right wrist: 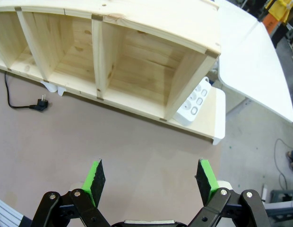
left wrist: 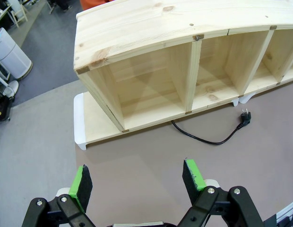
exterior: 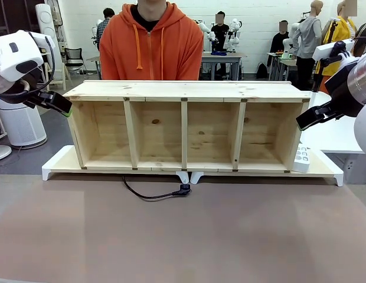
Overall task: Perform cable management.
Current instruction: When the cord part of the Power Cable appears at the lower middle area of the table and stops, grasp the cord part of the Power Cable.
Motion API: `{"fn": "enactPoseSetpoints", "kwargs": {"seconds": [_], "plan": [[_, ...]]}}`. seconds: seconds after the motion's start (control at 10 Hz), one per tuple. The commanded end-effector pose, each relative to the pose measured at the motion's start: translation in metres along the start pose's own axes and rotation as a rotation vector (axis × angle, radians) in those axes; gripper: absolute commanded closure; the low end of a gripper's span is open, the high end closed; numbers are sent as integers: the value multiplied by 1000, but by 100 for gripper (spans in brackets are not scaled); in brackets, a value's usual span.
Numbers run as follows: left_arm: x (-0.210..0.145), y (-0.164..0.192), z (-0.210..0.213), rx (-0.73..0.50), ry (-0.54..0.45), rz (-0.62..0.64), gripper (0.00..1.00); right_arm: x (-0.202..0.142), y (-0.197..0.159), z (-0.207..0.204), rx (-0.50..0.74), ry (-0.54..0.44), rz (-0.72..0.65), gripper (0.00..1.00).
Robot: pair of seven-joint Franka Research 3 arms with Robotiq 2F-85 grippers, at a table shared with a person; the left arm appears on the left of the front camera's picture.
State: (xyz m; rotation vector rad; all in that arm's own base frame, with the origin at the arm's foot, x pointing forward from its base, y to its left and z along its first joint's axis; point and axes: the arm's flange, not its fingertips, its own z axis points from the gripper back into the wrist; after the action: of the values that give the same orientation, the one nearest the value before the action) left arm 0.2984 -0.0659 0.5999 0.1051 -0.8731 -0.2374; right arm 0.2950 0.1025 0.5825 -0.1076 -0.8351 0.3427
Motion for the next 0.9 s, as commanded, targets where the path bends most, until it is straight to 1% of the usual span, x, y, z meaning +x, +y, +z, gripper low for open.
{"fn": "enactPoseSetpoints", "kwargs": {"seconds": [0.0,0.8], "plan": [[1,-1,-2,1,-1,-2,0,0,1,0,-1,0,3,0],[1,-1,-2,1,-1,-2,0,0,1,0,-1,0,3,0]]}}
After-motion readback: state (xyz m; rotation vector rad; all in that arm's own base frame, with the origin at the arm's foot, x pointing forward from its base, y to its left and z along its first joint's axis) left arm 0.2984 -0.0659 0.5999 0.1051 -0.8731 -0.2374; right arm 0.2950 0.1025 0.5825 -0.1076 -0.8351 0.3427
